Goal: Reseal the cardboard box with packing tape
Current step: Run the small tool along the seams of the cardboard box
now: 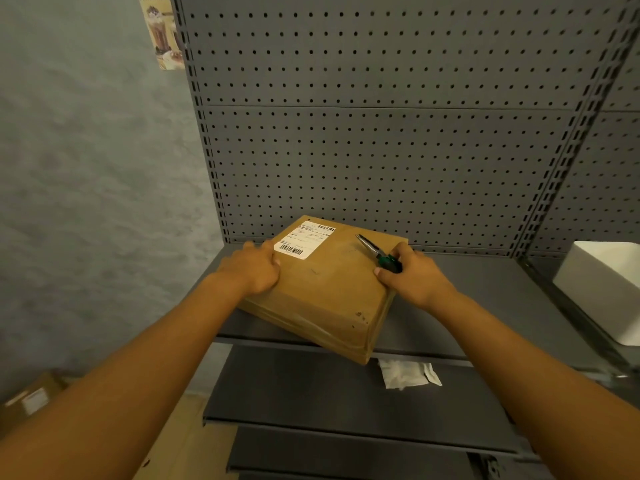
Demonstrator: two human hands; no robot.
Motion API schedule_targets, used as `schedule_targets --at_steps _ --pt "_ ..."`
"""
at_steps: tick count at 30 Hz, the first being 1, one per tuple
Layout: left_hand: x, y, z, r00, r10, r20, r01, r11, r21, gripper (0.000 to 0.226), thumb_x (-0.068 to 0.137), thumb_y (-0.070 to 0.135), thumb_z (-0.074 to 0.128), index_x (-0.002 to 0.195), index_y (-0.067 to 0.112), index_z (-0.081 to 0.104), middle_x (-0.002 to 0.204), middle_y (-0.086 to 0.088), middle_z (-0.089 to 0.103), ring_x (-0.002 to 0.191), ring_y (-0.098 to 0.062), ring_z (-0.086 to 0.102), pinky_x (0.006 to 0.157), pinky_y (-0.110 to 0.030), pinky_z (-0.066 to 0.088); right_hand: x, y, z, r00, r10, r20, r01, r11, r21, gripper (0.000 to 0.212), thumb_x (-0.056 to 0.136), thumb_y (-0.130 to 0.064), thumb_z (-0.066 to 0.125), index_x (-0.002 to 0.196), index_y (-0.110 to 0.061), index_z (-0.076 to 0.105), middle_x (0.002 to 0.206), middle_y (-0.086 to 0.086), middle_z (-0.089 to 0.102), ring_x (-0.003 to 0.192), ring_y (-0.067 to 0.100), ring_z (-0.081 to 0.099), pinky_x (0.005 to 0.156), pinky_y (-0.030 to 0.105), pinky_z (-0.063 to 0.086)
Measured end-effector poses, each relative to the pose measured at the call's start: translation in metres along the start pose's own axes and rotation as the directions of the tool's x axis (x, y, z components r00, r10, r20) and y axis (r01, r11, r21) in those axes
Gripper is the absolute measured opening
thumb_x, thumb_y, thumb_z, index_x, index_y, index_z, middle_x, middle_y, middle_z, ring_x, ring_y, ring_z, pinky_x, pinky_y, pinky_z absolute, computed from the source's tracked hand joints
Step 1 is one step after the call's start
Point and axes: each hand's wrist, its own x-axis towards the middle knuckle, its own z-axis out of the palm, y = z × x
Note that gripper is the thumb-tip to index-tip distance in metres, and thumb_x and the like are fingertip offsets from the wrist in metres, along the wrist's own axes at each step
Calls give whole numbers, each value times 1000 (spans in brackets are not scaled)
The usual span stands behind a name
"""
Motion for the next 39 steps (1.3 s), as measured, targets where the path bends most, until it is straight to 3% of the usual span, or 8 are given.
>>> schedule_targets --at_steps 7,14,18,24,28,32,36,39 --pt "3 0 -5 999 19 32 -16 997 -77 47 101 32 37 145 17 30 144 -17 32 125 -33 43 102 -37 35 -4 -5 -7 995 -14 103 9 999 48 34 90 -37 62 108 -17 41 99 4 52 84 19 51 67 27 39" --pt "10 -10 -1 999 45 -2 -45 988 -150 47 100 31 41 145 21 33 146 -14 35 128 -31 42 104 -37 34 -11 -8 -8 992 -39 116 31 997 77 35 88 -38 64 106 -18 41 97 3 52 78 14 50 58 22 38" --pt "14 -11 1 999 38 -4 -38 989 -146 46 100 29 41 145 21 33 147 -14 34 128 -31 42 104 -37 35 -17 -15 -8 991 -38 126 30 998 61 40 88 -38 64 112 -14 44 101 2 50 87 18 51 70 27 42" --pt "27 -21 -1 1000 3 29 1 988 -152 46 97 18 40 142 23 34 142 -13 42 118 -29 48 92 -35 43 -23 -31 -1 979 -72 188 65 997 45 38 85 -40 67 104 -19 42 87 -5 47 74 9 47 56 20 36" --pt "32 -27 -4 997 -13 70 23 988 -150 52 93 11 43 142 25 33 139 -14 44 110 -27 50 85 -34 44 -26 -35 5 973 -105 208 89 992 85 35 83 -38 69 100 -18 45 82 -4 49 70 9 47 56 21 36" --pt "33 -29 -3 997 -9 78 17 994 -108 54 92 13 44 142 26 30 140 -14 42 116 -30 48 98 -43 44 -26 -30 1 981 -96 171 78 991 110 35 85 -36 67 104 -13 48 79 -4 49 67 9 46 54 21 35" --pt "34 -24 3 999 -33 13 34 988 -150 46 95 17 40 140 22 33 134 -15 48 110 -29 51 94 -42 47 -18 -18 -4 996 -47 82 45 998 33 34 87 -36 65 105 -14 47 79 -2 50 66 10 47 52 23 35" --pt "36 -24 9 997 -72 -37 65 985 -163 46 95 27 37 140 26 32 134 -14 49 112 -32 52 94 -44 49 -11 -7 -5 999 3 33 -2 1000 -5 35 87 -39 64 108 -16 46 91 4 57 73 17 53 55 25 39"
